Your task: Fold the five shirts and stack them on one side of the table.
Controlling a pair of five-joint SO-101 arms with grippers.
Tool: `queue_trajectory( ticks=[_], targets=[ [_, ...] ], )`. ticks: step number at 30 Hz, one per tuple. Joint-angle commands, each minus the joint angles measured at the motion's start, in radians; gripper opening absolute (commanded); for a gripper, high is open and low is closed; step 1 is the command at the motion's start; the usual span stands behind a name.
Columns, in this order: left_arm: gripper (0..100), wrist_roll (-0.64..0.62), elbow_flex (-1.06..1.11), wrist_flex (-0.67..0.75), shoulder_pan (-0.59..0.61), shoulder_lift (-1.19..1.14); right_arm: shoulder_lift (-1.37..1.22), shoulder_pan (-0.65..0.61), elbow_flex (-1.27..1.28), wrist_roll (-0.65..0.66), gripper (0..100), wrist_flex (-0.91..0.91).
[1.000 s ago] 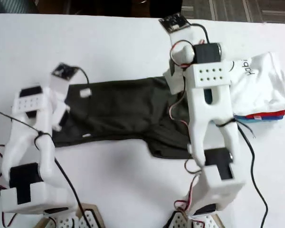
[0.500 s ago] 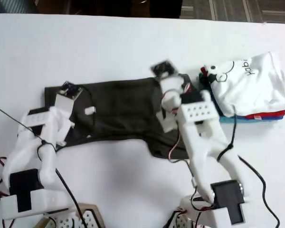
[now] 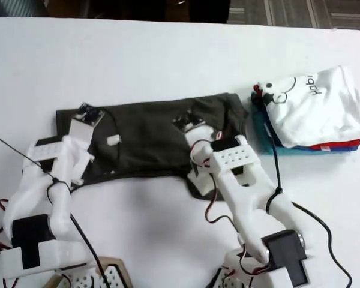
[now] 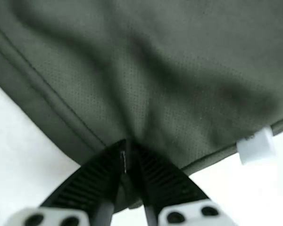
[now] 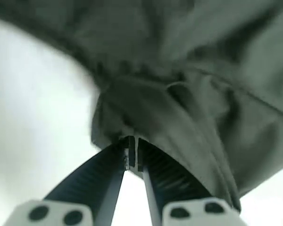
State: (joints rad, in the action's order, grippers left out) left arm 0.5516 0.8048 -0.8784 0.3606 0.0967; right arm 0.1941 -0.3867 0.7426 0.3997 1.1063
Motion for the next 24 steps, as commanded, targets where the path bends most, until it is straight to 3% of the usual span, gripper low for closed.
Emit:
queue_trajectory(
  ticks=[1,8,17,24],
  targets=[
    [3,-0.006,0.001,0.014,-0.012,0.021,0.081,0.021,-0.028,0.060,2.0,0.041],
    [3,-0.006,0.001,0.014,-0.012,0.021,0.153,0.087,-0.068,0.058,2.0,-0.196],
    [3,-0.006,0.001,0.014,-0.012,0.021,-0.087,0.091,-0.064,0.058,2.0,-0.412],
    [3,-0.006,0.001,0.014,-0.012,0.021,-0.174,0.085,-0.068,0.058,2.0,-0.361]
  ],
)
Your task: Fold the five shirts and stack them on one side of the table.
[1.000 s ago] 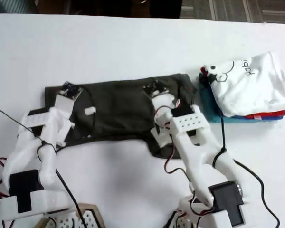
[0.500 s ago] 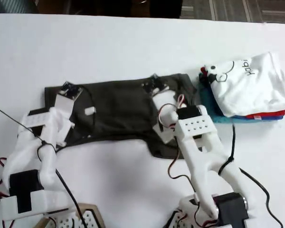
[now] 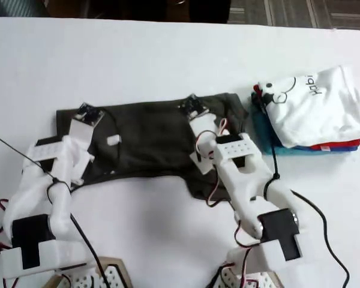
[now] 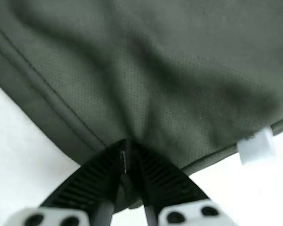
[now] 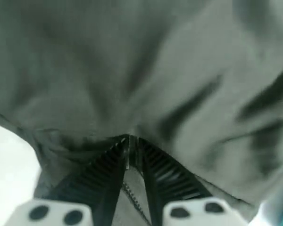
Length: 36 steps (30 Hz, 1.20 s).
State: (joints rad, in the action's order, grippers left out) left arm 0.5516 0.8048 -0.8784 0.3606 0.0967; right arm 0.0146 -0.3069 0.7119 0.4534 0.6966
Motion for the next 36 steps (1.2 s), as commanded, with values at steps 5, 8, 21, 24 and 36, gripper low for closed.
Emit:
queue_trajectory(
  ticks=[5,8,21,24,36],
  targets=[
    [3,-0.006,0.001,0.014,-0.012,0.021,0.116,0.004,-0.032,0.011,2.0,0.242],
    [3,-0.006,-0.001,0.014,-0.012,0.021,0.196,0.004,-0.032,0.012,2.0,0.340],
    [3,-0.005,-0.001,0.014,-0.012,0.021,0.286,-0.051,0.054,0.006,2.0,0.124],
    [3,-0.005,-0.001,0.014,-0.012,0.021,0.285,-0.090,0.060,0.006,2.0,0.053],
    [3,-0.005,-0.001,0.014,-0.012,0.021,0.189,-0.101,0.109,0.014,2.0,0.051]
  ],
)
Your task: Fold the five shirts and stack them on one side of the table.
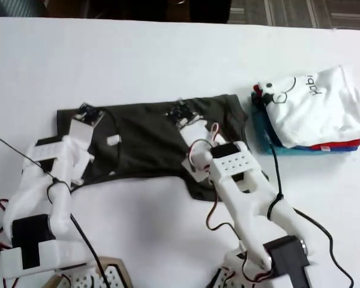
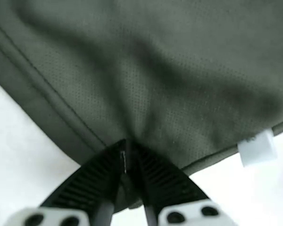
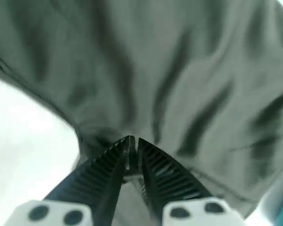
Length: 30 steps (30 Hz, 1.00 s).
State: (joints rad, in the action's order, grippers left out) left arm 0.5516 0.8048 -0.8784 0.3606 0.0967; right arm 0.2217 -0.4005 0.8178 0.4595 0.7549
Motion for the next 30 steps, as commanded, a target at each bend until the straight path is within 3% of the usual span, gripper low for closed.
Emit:
queue_trajectory(
  ticks=[1,11,17,25,30],
  targets=[
    [3,-0.005,-0.001,0.014,-0.012,0.021,-0.025,-0.007,0.002,0.008,2.0,0.010],
    [3,-0.005,-0.001,0.014,-0.012,0.021,0.102,-0.012,0.003,0.008,2.0,0.263],
    [3,-0.005,-0.001,0.014,-0.012,0.021,0.114,-0.013,0.060,0.009,2.0,0.275],
    [3,-0.005,-0.001,0.014,-0.012,0.021,0.266,-0.133,-0.002,0.008,2.0,0.461],
    [3,-0.005,-0.001,0.014,-0.012,0.021,0.456,-0.085,0.008,0.000,2.0,0.343]
  ],
)
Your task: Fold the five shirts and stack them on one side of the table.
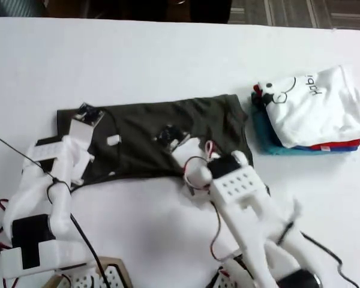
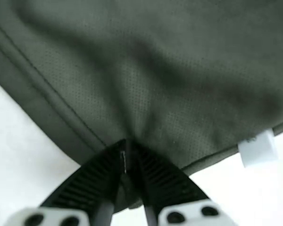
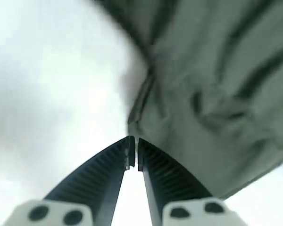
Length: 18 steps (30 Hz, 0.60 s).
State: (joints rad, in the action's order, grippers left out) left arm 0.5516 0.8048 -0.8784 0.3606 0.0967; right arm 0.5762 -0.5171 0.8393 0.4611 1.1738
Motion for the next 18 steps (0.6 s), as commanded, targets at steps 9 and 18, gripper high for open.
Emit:
queue_trajectory(
  ticks=[9,18],
  targets=[
    [3,-0.003,-0.001,0.014,-0.012,0.021,-0.113,0.163,0.193,0.006,1.9,-0.378],
    [3,-0.002,-0.001,0.014,-0.012,0.021,-0.189,0.162,0.192,0.006,1.9,-0.326]
  ],
)
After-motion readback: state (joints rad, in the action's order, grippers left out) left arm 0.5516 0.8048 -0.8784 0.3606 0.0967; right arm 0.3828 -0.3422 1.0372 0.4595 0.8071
